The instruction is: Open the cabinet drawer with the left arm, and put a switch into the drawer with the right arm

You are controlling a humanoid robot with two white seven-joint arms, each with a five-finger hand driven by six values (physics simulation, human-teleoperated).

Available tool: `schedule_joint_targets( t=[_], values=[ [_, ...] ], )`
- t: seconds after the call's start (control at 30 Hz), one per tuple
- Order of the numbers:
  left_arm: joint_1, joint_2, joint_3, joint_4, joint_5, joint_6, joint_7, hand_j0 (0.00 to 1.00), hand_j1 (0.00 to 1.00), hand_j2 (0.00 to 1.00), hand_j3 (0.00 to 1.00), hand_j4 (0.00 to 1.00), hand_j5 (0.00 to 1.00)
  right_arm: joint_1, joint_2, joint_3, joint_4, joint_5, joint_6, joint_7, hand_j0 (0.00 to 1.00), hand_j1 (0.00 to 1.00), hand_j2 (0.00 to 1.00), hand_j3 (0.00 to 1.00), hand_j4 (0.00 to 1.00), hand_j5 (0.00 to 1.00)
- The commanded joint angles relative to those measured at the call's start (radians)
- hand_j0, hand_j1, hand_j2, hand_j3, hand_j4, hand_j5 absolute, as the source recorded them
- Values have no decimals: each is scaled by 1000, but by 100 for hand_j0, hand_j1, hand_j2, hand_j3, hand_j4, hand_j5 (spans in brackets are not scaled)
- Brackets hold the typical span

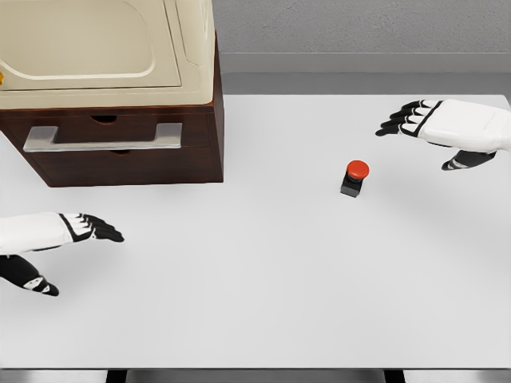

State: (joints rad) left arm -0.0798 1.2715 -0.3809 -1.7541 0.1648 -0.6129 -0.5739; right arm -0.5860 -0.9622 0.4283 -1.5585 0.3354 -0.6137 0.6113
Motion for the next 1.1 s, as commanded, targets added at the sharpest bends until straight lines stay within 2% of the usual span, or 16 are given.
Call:
schedule_joint_targets(
  t=[0.0,0.07,0.13,0.2,0.23,0.3,0.37,0.43,0.47,0.53,0.6,0.7,0.8,0.93,1.0,1.07],
  values=[
    [-2,0,-1,-7,36,2,-37,100,100,100,100,100,100,0,-1,0,-5,-4,3,0,100,100,100,100,100,100],
    [-8,-1,-1,-7,53,2,-37,100,100,100,100,100,100,-2,-1,0,-6,-6,3,0,100,100,100,100,100,100],
    [-46,-1,-23,-7,122,2,-37,100,100,100,100,100,100,-2,0,-2,-6,-7,3,0,100,100,100,100,100,100],
    [-93,-1,-26,-7,252,2,-37,100,100,100,100,100,100,-8,22,-31,6,-6,3,0,100,100,100,100,100,100],
    [-107,-1,-27,-7,292,8,-37,100,100,100,100,100,100,-5,19,-68,14,-10,3,0,100,100,100,100,100,100],
    [-149,-6,-27,-7,357,88,-37,100,100,100,100,100,100,-5,14,-56,9,-7,3,0,100,100,100,100,100,100],
    [-193,-7,-29,-7,358,150,-37,100,100,100,100,100,100,-11,19,-56,8,-12,3,0,100,100,100,100,100,100],
    [-265,-11,-29,-7,360,303,-37,100,100,100,100,100,100,-23,26,-34,8,-10,3,0,100,100,100,100,100,100],
    [-275,-14,-29,-7,360,309,-37,100,100,100,100,100,100,-34,52,-26,9,-4,3,0,100,100,100,100,100,100],
    [-305,-14,-29,-4,361,350,-37,100,100,100,100,100,100,-81,88,61,15,16,3,0,100,100,100,100,100,100],
    [-316,-17,-29,-1,355,377,-37,100,100,100,100,100,100,-100,128,95,29,59,3,0,100,100,100,100,100,100],
    [-318,-32,-35,39,354,378,-37,100,100,100,100,100,100,-101,129,112,29,60,3,0,100,100,100,100,100,100],
    [-319,-37,-36,39,352,423,-37,100,100,100,100,100,100,-101,132,135,29,60,3,0,100,100,100,100,100,100],
    [-331,-89,-38,38,231,424,-37,100,100,100,100,100,100,-101,143,171,43,70,3,0,100,100,100,100,100,100],
    [-331,-119,-50,33,228,424,-37,100,100,100,100,100,100,-103,143,185,48,85,3,0,100,100,100,100,100,100],
    [-333,-129,-61,33,225,424,-37,100,100,100,100,100,100,-118,146,187,92,85,3,0,100,100,100,100,100,100]
  ],
)
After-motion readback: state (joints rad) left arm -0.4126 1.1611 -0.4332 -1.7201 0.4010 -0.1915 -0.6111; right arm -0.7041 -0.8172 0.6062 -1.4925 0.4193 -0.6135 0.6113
